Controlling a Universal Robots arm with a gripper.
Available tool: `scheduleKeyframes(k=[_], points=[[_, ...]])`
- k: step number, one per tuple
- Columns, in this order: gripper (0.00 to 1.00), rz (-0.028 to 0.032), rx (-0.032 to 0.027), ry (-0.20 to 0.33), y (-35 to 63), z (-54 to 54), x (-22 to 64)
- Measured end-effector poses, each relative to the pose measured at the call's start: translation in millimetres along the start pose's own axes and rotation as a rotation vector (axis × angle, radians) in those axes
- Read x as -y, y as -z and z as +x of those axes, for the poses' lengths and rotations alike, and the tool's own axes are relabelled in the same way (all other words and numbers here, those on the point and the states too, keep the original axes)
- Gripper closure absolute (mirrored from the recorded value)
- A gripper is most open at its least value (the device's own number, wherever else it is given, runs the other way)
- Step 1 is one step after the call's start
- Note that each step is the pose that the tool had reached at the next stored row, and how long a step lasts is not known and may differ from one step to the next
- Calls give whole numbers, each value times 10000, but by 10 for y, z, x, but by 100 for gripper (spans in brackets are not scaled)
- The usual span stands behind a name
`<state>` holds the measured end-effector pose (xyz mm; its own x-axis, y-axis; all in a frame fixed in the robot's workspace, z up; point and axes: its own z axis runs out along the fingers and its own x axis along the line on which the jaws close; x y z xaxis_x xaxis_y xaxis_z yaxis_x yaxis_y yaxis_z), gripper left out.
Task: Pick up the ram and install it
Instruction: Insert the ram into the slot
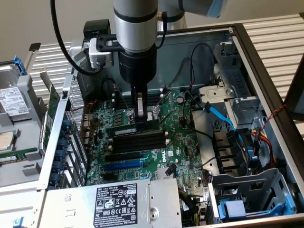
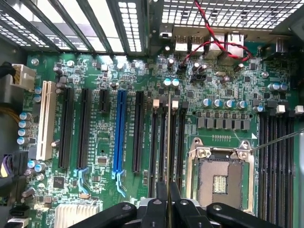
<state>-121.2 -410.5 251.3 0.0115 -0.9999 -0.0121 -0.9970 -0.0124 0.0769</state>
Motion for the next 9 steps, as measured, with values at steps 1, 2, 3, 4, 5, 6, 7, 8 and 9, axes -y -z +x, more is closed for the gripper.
scheduleKeyframes(k=[1, 2, 3, 4, 5, 6, 7, 8, 9], points=[[87, -90, -3, -1, 12, 0, 13], [87, -185, -9, -4, 27, 0, 29], [87, -269, -21, -6, 39, 0, 46], [87, -354, -40, -8, 48, 0, 63], [87, -425, -66, -10, 55, 1, 83], [87, -464, -144, -18, 58, 1, 102], [87, -475, -257, -29, 59, 1, 113], [87, -476, -334, -40, 59, 1, 114], [87, -477, -337, -38, 59, 1, 116]])
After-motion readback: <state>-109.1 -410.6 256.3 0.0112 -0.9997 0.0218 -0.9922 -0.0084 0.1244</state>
